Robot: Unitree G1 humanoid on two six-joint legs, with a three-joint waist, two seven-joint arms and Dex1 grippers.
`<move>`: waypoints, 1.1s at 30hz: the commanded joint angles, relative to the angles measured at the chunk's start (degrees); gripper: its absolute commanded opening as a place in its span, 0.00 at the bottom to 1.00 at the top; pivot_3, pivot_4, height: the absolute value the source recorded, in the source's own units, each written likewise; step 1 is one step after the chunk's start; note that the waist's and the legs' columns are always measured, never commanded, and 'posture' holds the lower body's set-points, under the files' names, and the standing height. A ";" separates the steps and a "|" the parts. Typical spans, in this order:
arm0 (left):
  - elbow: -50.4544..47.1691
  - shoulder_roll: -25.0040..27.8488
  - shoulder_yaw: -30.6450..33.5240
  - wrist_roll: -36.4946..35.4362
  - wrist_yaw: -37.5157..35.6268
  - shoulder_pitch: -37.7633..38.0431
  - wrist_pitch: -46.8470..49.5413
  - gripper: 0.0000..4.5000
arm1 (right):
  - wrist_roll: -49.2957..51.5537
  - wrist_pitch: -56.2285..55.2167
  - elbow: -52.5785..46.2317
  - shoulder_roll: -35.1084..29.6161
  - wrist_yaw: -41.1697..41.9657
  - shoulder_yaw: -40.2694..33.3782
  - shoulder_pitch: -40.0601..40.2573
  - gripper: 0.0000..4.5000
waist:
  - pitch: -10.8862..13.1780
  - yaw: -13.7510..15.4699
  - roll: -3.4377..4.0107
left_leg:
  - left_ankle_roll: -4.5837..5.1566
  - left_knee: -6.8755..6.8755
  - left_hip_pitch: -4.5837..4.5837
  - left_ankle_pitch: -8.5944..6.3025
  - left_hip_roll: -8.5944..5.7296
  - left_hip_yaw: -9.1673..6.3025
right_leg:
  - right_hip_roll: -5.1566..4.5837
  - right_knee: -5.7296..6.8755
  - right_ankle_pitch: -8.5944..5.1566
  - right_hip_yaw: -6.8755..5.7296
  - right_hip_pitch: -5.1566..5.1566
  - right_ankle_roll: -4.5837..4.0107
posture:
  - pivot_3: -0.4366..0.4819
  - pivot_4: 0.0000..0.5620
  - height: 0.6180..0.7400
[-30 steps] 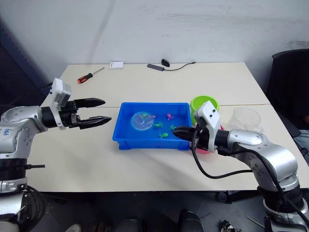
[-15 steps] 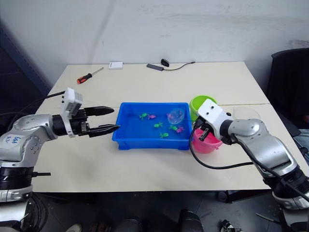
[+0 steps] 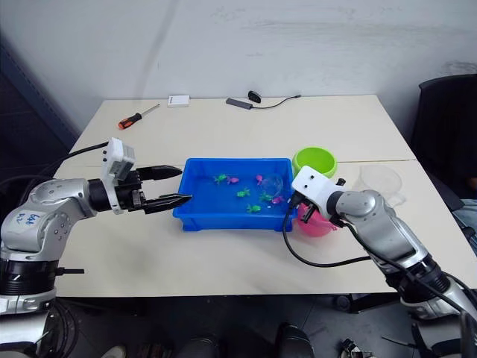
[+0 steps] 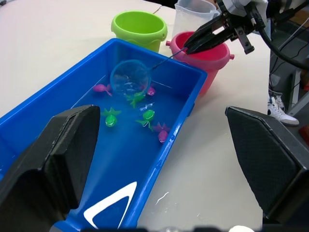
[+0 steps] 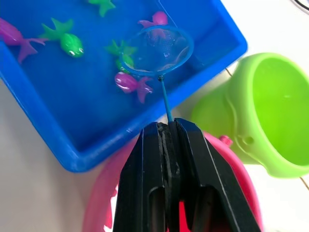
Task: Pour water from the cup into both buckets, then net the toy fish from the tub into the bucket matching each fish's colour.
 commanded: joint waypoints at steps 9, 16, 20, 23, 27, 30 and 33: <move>-2.24 -0.36 0.37 -1.53 0.66 -0.27 -0.40 1.00 | -6.00 -2.66 0.77 0.34 -0.50 -2.68 -3.14 0.00 | 0.00 0.10 0.01 | 0.01 0.01 -0.01 0.00 -0.02 -0.04 | 0.00 0.01 0.00 0.00 0.00 0.00 | 0.48 0.27 1.00; -1.55 0.68 -1.22 0.48 -0.17 -0.42 -1.98 1.00 | -11.07 -6.50 0.12 -4.00 0.66 -1.95 -2.10 0.00 | 0.00 0.01 0.01 | 0.01 0.00 0.00 0.00 -0.02 -0.02 | 0.00 0.01 0.00 0.01 0.00 0.00 | 0.48 0.27 1.00; -1.37 3.72 -4.71 3.16 -3.93 0.30 -5.02 1.00 | -14.53 -9.44 -0.19 -5.89 1.75 -1.04 -2.22 0.00 | 0.00 0.05 0.02 | -0.01 -0.01 0.00 0.01 -0.02 -0.01 | 0.00 -0.01 -0.01 0.00 -0.01 0.00 | 0.48 0.27 1.00; -1.00 4.33 -5.41 3.28 -5.02 -0.43 -6.00 1.00 | -16.51 -11.51 -0.26 -6.77 2.98 -0.51 -2.01 0.00 | 0.00 0.10 0.02 | -0.01 -0.02 0.00 0.01 -0.02 -0.01 | 0.00 -0.06 -0.02 0.00 0.00 -0.01 | 0.48 0.27 1.00; 0.15 4.09 -5.33 3.39 -5.05 -1.39 -6.79 1.00 | -19.39 -14.53 -0.68 -7.71 4.40 -0.19 -1.26 0.00 | 0.01 0.14 0.02 | 0.01 -0.01 -0.02 0.00 -0.02 -0.02 | -0.01 -0.08 -0.02 0.00 -0.01 0.00 | 0.48 0.27 1.00; 0.79 4.09 -5.36 3.46 -5.16 -1.40 -7.17 1.00 | -21.36 -17.08 -0.79 -8.03 5.45 -0.03 -1.01 0.00 | 0.00 0.06 0.02 | 0.01 -0.01 -0.01 0.01 -0.02 0.00 | -0.01 -0.08 -0.02 0.00 0.00 0.00 | 0.48 0.27 1.00; 0.85 4.05 -5.33 3.61 -5.05 -0.91 -7.42 1.00 | -23.36 -19.91 -0.89 -8.34 6.03 -0.14 -0.42 0.00 | 0.01 0.07 0.02 | 0.00 -0.02 -0.01 0.01 -0.01 0.00 | 0.00 -0.06 -0.02 0.00 -0.01 0.00 | 0.48 0.27 1.00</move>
